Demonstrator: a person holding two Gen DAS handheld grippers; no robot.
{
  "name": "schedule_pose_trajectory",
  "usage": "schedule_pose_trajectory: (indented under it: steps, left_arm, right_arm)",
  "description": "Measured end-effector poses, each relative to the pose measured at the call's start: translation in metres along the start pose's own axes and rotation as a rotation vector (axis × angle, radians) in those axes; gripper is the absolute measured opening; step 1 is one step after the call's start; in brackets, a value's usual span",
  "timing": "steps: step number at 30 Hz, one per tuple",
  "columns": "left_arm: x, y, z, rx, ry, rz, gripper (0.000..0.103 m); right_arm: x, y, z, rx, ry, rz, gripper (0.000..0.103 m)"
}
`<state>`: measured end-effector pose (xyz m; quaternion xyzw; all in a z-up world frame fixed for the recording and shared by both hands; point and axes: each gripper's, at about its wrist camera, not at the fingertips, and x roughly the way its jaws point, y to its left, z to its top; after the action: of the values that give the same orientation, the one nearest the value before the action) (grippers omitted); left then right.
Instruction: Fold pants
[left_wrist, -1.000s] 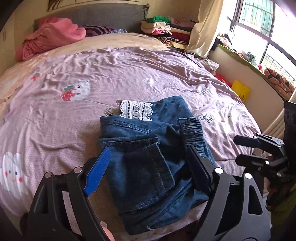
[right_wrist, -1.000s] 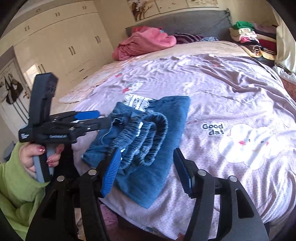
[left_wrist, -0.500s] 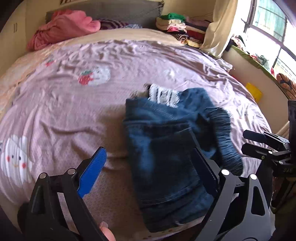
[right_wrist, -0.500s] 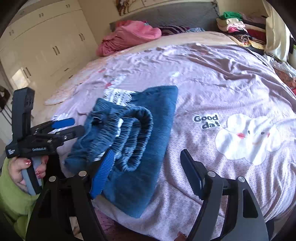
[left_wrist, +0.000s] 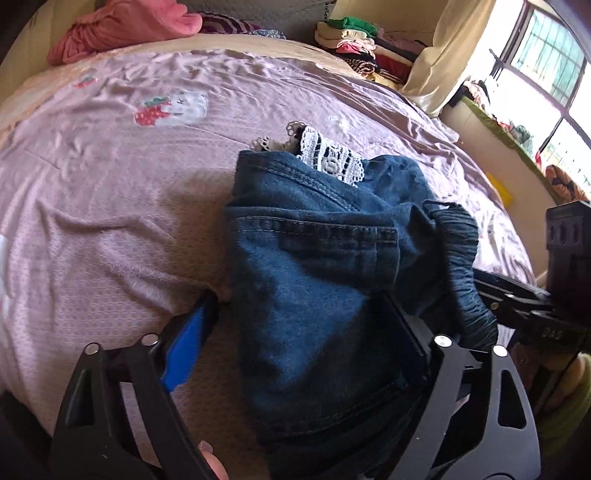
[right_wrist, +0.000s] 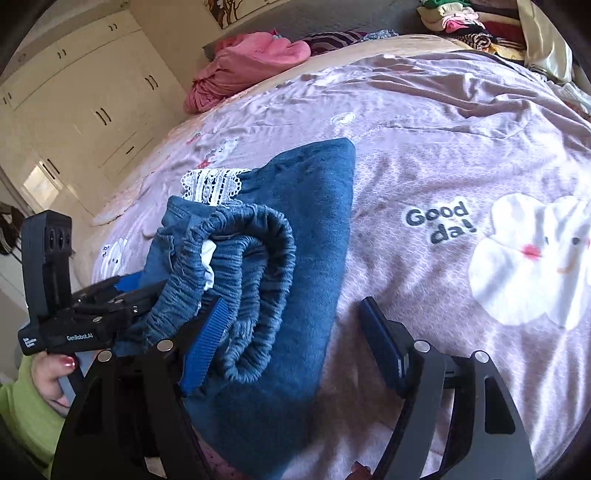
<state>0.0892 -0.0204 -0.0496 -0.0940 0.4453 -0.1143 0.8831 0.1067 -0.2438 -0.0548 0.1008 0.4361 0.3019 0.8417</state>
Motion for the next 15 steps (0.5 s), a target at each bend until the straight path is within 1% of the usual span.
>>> schedule_pose_trajectory:
  steps: [1, 2, 3, 4, 5, 6, 7, 8, 9, 11, 12, 13, 14, 15]
  left_arm:
    - [0.001, -0.001, 0.001, 0.000, -0.001, -0.005, 0.074]
    - [0.001, -0.002, 0.001, 0.000, -0.004, -0.012, 0.065]
    - [0.001, -0.003, 0.002, -0.007, -0.007, -0.016, 0.060]
    - [0.001, -0.004, 0.002, -0.008, -0.009, -0.013, 0.057]
    - [0.000, -0.006, 0.003, -0.008, -0.014, -0.008, 0.050]
    - [-0.003, -0.007, 0.004, -0.005, -0.019, -0.002, 0.043]
    - [-0.007, -0.011, 0.005, 0.008, -0.029, 0.010, 0.040]
    - [-0.009, -0.012, 0.006, 0.013, -0.031, 0.014, 0.038]
    - [-0.013, -0.014, 0.007, 0.014, -0.033, 0.012, 0.037]
    - [-0.018, -0.016, 0.009, 0.018, -0.043, 0.013, 0.035]
    - [-0.020, -0.017, 0.010, 0.021, -0.045, 0.014, 0.033]
    - [-0.023, -0.018, 0.011, 0.020, -0.048, 0.012, 0.031]
    - [-0.025, -0.018, 0.011, 0.020, -0.051, 0.007, 0.026]
    - [-0.026, -0.019, 0.012, 0.023, -0.055, -0.009, 0.023]
  right_arm:
    - [0.001, 0.001, 0.001, 0.001, 0.001, 0.011, 0.054]
    - [0.003, 0.002, 0.002, -0.002, 0.001, 0.023, 0.053]
    - [0.004, 0.004, 0.003, -0.011, 0.001, 0.026, 0.052]
    - [0.005, 0.004, 0.004, -0.014, 0.000, 0.029, 0.048]
    - [0.006, 0.005, 0.005, -0.014, -0.004, 0.033, 0.045]
    - [0.005, 0.007, 0.005, -0.024, -0.008, 0.031, 0.040]
    - [0.002, 0.010, 0.006, -0.045, -0.018, 0.018, 0.034]
    - [-0.001, 0.015, 0.006, -0.074, -0.032, 0.000, 0.032]
    - [-0.005, 0.018, 0.006, -0.090, -0.044, -0.009, 0.027]
    - [-0.013, 0.023, 0.008, -0.101, -0.069, -0.010, 0.021]
    - [-0.015, 0.025, 0.009, -0.104, -0.079, 0.004, 0.011]
    - [-0.018, 0.029, 0.010, -0.115, -0.090, 0.018, 0.010]
    - [-0.019, 0.036, 0.013, -0.145, -0.087, 0.012, 0.010]
    - [-0.017, 0.040, 0.015, -0.167, -0.077, -0.017, 0.010]
